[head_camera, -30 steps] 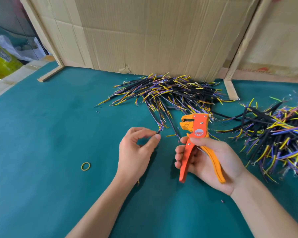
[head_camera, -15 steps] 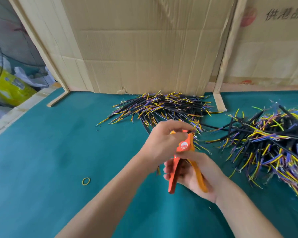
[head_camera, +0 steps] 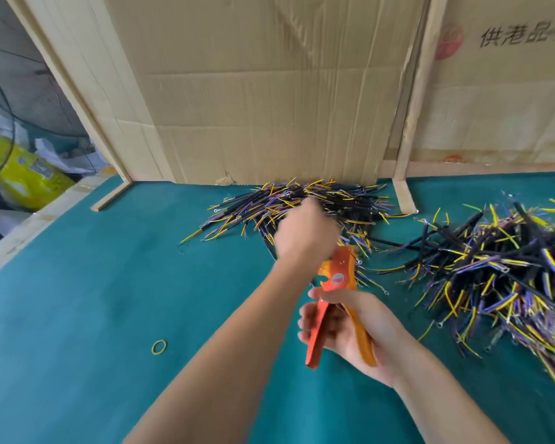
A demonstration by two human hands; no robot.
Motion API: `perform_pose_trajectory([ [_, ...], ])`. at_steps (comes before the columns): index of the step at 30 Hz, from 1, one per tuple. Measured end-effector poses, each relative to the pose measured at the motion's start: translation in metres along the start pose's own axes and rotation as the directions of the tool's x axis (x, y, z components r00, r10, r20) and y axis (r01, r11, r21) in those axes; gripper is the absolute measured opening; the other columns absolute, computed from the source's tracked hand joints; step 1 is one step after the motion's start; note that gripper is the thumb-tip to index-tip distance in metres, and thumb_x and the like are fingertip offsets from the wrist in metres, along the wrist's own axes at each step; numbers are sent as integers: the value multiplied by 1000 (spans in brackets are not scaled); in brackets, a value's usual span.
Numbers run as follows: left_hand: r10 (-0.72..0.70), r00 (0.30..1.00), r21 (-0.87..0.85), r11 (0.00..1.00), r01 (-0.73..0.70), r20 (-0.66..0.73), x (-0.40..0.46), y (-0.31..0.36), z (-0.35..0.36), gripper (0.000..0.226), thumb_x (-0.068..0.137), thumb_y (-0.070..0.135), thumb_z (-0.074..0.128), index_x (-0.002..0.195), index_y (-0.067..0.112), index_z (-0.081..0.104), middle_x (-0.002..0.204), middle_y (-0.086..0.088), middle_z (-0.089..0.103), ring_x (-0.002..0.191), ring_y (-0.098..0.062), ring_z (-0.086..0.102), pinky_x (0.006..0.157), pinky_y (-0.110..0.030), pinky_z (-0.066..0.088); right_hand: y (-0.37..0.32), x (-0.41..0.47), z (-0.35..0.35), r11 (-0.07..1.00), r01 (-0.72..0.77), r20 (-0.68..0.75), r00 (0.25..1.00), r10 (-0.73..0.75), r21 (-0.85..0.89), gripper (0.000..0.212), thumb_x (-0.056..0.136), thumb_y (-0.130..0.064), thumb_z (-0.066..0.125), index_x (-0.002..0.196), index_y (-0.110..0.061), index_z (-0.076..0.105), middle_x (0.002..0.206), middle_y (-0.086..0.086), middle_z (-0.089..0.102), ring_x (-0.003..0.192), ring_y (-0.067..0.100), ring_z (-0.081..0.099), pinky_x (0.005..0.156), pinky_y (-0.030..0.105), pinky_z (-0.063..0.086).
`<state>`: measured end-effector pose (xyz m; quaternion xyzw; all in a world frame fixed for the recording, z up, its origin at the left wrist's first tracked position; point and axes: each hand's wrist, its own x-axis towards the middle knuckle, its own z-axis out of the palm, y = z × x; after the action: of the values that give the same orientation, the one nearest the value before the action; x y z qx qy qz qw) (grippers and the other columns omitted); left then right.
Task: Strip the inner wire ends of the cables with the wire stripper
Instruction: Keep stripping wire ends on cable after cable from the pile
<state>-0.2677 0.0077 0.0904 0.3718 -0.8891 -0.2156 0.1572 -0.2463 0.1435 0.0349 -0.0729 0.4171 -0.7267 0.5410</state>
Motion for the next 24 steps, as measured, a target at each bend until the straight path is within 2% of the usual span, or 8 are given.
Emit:
perform_pose_trajectory([
  [3, -190, 982, 168, 967, 190, -15, -1, -78, 9, 27, 98, 41, 45, 103, 15, 48, 116, -16, 65, 108, -41, 61, 74, -39, 38, 0, 1, 3, 1000, -3, -12, 1000, 3, -9, 47, 69, -13, 75, 111, 2, 60, 87, 28, 67, 74, 37, 69, 70, 47, 61],
  [5, -174, 984, 239, 955, 174, -19, 2, -101, 17, 30, 100, 46, 42, 96, 16, 45, 114, -17, 65, 106, -41, 62, 73, -38, 37, 2, 1, 5, 1000, -2, -6, 1000, 2, -9, 50, 69, -14, 74, 114, 2, 58, 88, 27, 67, 76, 37, 69, 71, 47, 61],
  [9, -186, 981, 259, 952, 165, 61, 16, -107, 13, 30, 97, 40, 46, 99, 13, 58, 114, -17, 64, 103, -40, 61, 74, -36, 40, 1, 0, 1, 1000, 11, 3, 1000, -11, 5, 51, 71, -14, 74, 116, 3, 59, 89, 27, 67, 77, 38, 69, 73, 48, 60],
  [11, -167, 980, 287, 949, 131, 104, 13, -107, 7, 31, 92, 45, 52, 88, 14, 55, 99, -13, 61, 97, -40, 61, 72, -35, 42, 0, 0, 0, 1000, 10, 3, 1000, -10, 15, 51, 71, -14, 74, 116, 4, 59, 89, 27, 67, 77, 38, 69, 72, 48, 60],
  [14, -144, 974, 318, 944, 83, 174, -3, -103, -6, 35, 82, 47, 56, 71, 14, 50, 69, -2, 58, 73, -31, 61, 63, -32, 44, 1, 2, 0, 1000, -2, 12, 1000, 2, 19, 52, 71, -14, 74, 117, 4, 59, 91, 28, 67, 78, 37, 69, 73, 48, 60],
  [17, -145, 955, 184, 978, 99, 260, -27, -101, -16, 35, 76, 39, 53, 64, 7, 61, 47, -2, 66, 52, -21, 67, 60, -30, 58, 0, 3, -3, 1000, -7, 22, 1000, 7, 28, 54, 72, -13, 75, 120, 5, 58, 95, 30, 68, 79, 38, 69, 72, 47, 60],
  [20, -119, 957, -96, 984, 149, 265, -66, -112, -19, 25, 78, 29, 53, 65, 8, 54, 51, -2, 68, 46, -19, 68, 49, -24, 55, -2, 4, -5, 998, 16, 43, 999, -19, 58, 53, 72, -6, 78, 120, 5, 59, 109, 35, 67, 79, 39, 69, 72, 47, 60],
  [24, 6, 959, -409, 905, 115, 282, -109, -117, -9, 13, 78, 23, 54, 82, 11, 53, 58, -5, 70, 44, -25, 67, 38, -27, 48, -8, 5, -8, 994, 91, 80, 992, -96, 58, 51, 72, -10, 76, 117, 12, 64, 131, 34, 60, 79, 40, 68, 72, 47, 60],
])
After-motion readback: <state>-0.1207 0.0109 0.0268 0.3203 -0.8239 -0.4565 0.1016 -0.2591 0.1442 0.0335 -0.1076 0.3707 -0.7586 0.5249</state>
